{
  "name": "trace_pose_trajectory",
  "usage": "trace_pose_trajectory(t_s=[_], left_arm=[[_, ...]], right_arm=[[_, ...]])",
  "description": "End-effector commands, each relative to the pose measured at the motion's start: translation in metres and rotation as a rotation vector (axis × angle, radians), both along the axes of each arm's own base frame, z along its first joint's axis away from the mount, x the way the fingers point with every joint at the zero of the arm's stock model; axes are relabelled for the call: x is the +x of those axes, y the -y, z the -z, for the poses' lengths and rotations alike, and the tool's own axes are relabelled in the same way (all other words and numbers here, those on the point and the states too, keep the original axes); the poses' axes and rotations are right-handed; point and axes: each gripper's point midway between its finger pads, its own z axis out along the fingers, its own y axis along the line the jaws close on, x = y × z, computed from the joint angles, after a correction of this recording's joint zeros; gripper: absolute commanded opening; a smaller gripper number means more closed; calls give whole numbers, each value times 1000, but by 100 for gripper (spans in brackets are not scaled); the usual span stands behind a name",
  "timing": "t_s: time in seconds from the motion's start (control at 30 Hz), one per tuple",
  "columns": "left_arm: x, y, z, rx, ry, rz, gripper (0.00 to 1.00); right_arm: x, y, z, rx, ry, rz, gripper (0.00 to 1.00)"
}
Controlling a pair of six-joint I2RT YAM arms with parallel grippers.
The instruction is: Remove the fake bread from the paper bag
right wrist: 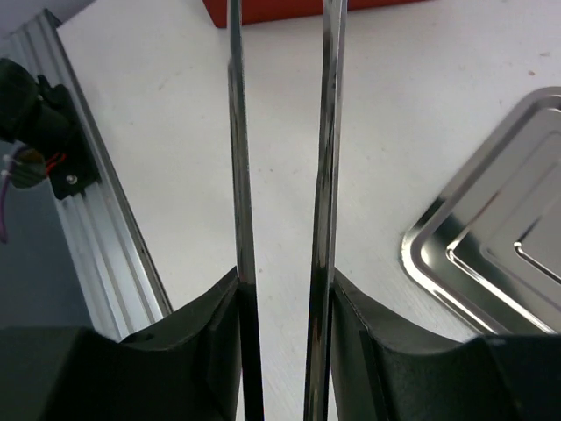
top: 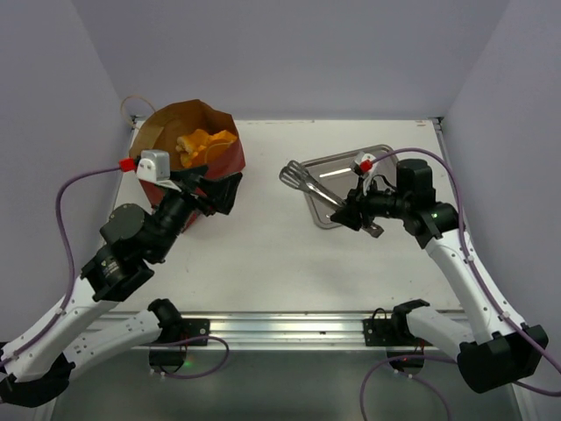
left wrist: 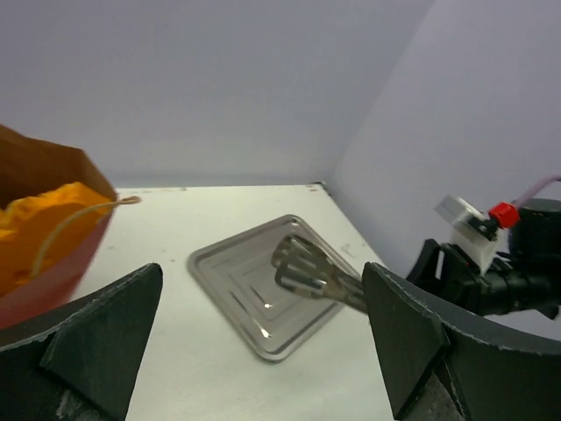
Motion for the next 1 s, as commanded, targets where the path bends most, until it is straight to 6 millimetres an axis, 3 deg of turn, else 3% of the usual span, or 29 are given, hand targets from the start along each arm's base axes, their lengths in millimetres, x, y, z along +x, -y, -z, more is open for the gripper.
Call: trace_pose_trajectory(t_s=[0.0, 0.13, 0.27, 0.3, 0.37, 0.4, 0.43, 0.5, 0.53, 0.6, 0.63, 0.7, 0.73, 0.8, 0.83, 0.97], left_arm=[[11, -43, 12, 228, -53, -202, 100], [15, -61, 4, 289, -66, -296, 100], [26, -63, 4, 395, -87, -350, 100], [36, -56, 14, 453, -114, -353, 100], [49, -56, 12, 500, -126, -372, 100], [61, -46, 23, 542, -155, -336, 100], [76, -62, 24, 545, -180, -379, 99], [96, -57, 24, 532, -195, -314, 96], [107, -76, 21, 510, -210, -357, 95], [119, -83, 7, 460, -196, -343, 95], [129, -108, 2, 416, -214, -404, 96], [144, -117, -7, 359, -222, -363, 96], [153, -147, -9, 308, -250, -421, 96], [171, -157, 0, 272, -293, -386, 95], [177, -186, 6, 238, -322, -442, 95], [196, -226, 39, 214, -410, -486, 95]], right_arm=[[11, 14, -8, -76, 99, 56, 43], [12, 17, -6, -91, 112, 68, 45], [11, 18, -7, -94, 126, 66, 44], [10, 18, -8, -92, 130, 64, 44], [8, 17, -9, -84, 132, 53, 44], [9, 18, -9, -81, 131, 55, 44], [7, 17, -10, -73, 130, 47, 44], [7, 20, -10, -68, 128, 52, 44], [6, 20, -12, -62, 130, 51, 44], [3, 21, -13, -49, 130, 44, 44], [3, 21, -14, -45, 132, 43, 44], [1, 20, -13, -35, 124, 33, 44], [1, 20, -12, -31, 120, 29, 44], [0, 19, -11, -19, 109, 17, 44], [0, 19, -11, -12, 105, 12, 44], [-1, 18, -10, 13, 88, -3, 44]])
